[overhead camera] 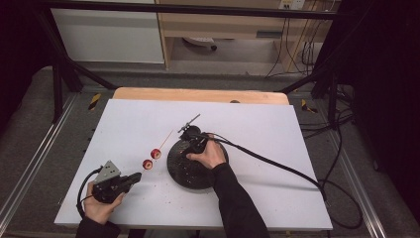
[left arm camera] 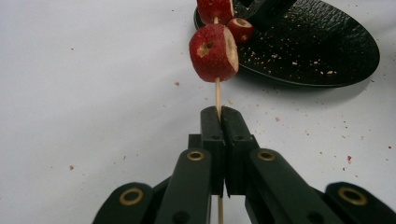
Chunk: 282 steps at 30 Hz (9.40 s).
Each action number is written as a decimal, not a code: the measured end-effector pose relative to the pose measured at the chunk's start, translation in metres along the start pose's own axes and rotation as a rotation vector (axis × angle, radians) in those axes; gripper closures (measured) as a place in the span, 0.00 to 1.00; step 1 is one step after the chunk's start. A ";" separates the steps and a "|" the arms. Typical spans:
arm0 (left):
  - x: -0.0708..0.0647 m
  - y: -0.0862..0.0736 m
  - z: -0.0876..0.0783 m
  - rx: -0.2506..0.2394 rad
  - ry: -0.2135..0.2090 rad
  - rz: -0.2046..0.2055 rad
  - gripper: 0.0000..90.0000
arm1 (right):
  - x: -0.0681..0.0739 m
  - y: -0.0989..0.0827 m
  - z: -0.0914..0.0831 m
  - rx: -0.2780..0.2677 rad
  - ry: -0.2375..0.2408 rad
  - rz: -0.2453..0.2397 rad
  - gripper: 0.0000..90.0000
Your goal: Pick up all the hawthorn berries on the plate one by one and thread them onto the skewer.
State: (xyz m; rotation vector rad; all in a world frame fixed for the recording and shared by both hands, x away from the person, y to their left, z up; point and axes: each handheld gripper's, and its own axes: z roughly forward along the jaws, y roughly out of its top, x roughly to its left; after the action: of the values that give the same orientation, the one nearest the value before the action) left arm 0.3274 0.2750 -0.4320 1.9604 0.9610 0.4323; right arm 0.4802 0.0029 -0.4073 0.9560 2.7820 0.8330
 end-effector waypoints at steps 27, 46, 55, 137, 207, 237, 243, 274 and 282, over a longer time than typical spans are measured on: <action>0.000 0.000 0.000 0.004 -0.001 0.006 0.98 | -0.001 0.004 0.015 0.054 0.048 -0.046 0.69; -0.004 0.001 0.001 -0.005 -0.007 0.005 0.98 | 0.000 0.003 -0.023 -0.055 0.044 0.059 0.69; -0.010 0.002 0.004 -0.004 -0.016 0.014 0.98 | -0.003 -0.013 -0.045 -0.139 0.051 0.105 0.69; -0.097 0.042 0.045 -0.105 -0.098 0.044 0.98 | -0.031 -0.109 -0.101 -1.100 0.154 0.711 0.70; -0.138 0.064 0.073 -0.197 0.012 -0.067 0.98 | -0.014 -0.116 -0.088 -1.175 0.194 0.769 0.71; -0.116 0.061 0.071 -0.157 -0.014 -0.067 0.98 | -0.014 -0.127 -0.098 -0.966 0.104 0.562 0.41; -0.106 0.058 0.064 -0.144 -0.023 -0.055 0.98 | -0.020 -0.134 -0.102 -0.848 0.053 0.475 0.21; -0.064 0.071 0.038 -0.009 -0.028 0.033 0.98 | -0.052 -0.219 -0.103 -0.442 -0.051 0.220 0.01; -0.059 0.081 0.043 0.032 -0.029 0.050 0.98 | -0.054 -0.238 -0.104 -0.398 -0.069 0.196 0.01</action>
State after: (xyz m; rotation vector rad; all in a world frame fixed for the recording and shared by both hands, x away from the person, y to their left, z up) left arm 0.3534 0.1804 -0.3837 2.0177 0.9072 0.4175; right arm 0.3684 -0.2344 -0.4481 1.1601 2.3567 1.2906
